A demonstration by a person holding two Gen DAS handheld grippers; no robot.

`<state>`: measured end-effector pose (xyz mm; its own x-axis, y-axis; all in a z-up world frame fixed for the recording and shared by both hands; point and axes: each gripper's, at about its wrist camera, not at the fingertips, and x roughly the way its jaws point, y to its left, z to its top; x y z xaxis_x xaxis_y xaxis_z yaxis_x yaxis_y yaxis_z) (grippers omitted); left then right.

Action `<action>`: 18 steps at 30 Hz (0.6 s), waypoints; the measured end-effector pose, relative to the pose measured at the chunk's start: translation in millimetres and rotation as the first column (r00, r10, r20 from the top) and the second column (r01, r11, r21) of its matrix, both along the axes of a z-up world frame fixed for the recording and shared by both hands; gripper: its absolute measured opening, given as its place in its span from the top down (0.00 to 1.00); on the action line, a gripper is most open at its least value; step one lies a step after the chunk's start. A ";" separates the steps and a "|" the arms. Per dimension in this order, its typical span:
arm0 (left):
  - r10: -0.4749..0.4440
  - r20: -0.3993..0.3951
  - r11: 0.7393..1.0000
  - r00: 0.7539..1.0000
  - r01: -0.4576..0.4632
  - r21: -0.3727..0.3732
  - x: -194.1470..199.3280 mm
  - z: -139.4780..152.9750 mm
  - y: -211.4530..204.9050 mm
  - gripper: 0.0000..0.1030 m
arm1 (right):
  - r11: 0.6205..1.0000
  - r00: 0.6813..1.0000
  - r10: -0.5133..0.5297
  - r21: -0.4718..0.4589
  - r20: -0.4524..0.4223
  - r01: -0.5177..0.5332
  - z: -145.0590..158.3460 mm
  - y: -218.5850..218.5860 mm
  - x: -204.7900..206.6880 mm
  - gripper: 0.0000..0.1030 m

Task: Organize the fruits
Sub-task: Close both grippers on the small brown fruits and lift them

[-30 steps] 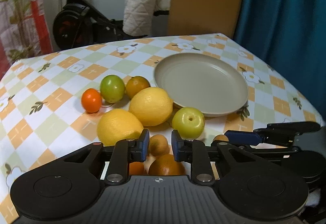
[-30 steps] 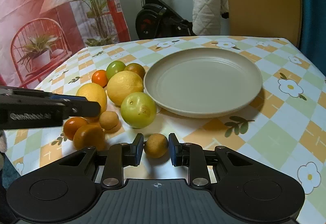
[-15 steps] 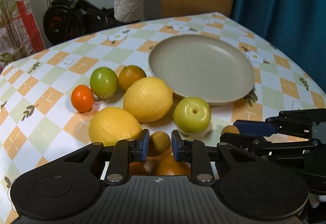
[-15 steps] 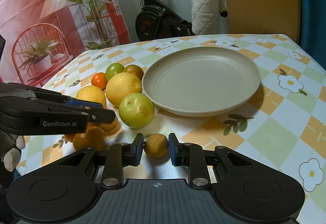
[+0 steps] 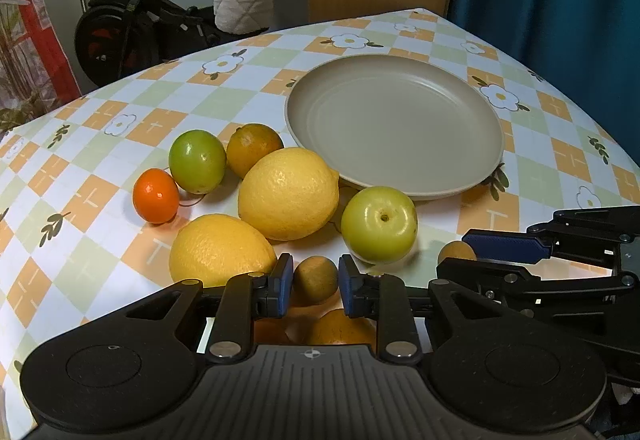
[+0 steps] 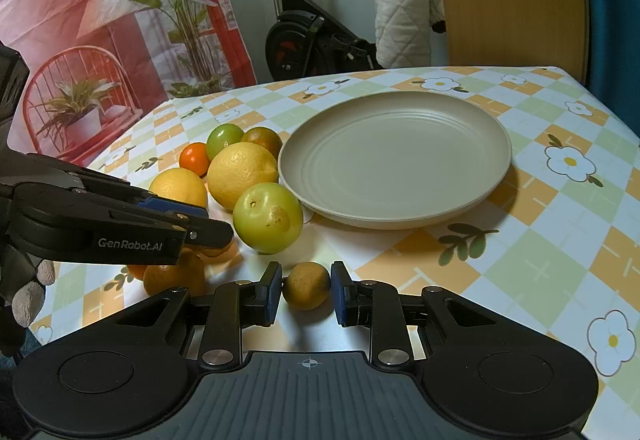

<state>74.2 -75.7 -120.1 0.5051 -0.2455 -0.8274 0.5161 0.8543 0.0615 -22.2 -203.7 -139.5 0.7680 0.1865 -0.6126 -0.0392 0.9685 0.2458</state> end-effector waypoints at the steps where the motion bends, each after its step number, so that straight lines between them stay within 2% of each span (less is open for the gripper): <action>1: -0.002 -0.002 1.000 1.000 0.002 -0.001 0.7 0.1 0.4 0.73 | 1.000 1.000 0.000 0.000 0.000 0.000 0.0 0.0 0.0 0.77; 18: -0.058 0.017 0.995 0.998 0.057 0.078 0.0 -2.8 -9.0 0.72 | 1.000 1.000 -0.001 0.000 0.000 0.001 -0.3 -1.1 0.7 0.77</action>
